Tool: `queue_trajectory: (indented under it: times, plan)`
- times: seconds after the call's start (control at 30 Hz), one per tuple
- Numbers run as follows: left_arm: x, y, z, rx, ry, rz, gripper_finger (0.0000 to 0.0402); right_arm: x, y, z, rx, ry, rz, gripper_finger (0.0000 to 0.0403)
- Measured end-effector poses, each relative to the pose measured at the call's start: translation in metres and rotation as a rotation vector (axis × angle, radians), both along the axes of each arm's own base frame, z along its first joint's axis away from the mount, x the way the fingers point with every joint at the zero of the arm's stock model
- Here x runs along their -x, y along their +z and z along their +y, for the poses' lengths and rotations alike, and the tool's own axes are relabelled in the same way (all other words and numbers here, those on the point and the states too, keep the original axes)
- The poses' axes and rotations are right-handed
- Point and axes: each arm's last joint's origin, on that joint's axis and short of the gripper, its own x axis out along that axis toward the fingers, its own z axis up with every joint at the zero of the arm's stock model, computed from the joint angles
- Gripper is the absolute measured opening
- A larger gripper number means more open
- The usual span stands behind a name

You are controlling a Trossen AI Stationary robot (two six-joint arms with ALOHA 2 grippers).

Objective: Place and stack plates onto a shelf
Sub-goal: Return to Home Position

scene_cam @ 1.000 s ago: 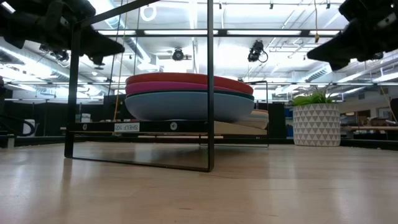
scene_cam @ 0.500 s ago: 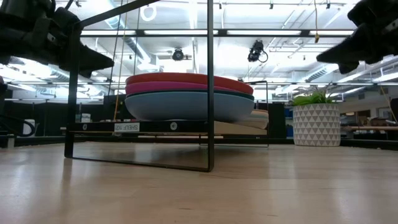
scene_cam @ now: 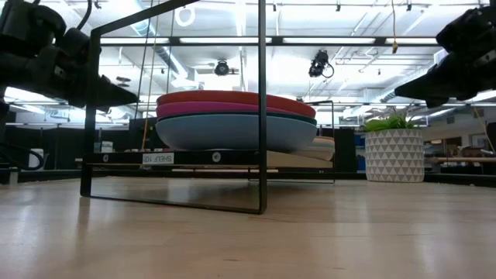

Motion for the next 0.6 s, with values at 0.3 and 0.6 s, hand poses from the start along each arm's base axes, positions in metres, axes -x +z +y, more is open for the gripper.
queue_trajectory:
  times: [0.3,0.6]
  plan:
    - [0.0000,-0.0006,-0.0006,0.036,-0.013,-0.001,0.0078,0.0001,0.0008,-0.0009,-0.032,-0.036,-0.018,0.0028]
    - [-0.0003,0.0019,0.0000,0.025,0.004,-0.028,0.0078,-0.0002,0.0014,-0.0005,-0.034,-0.024,-0.023,0.0028]
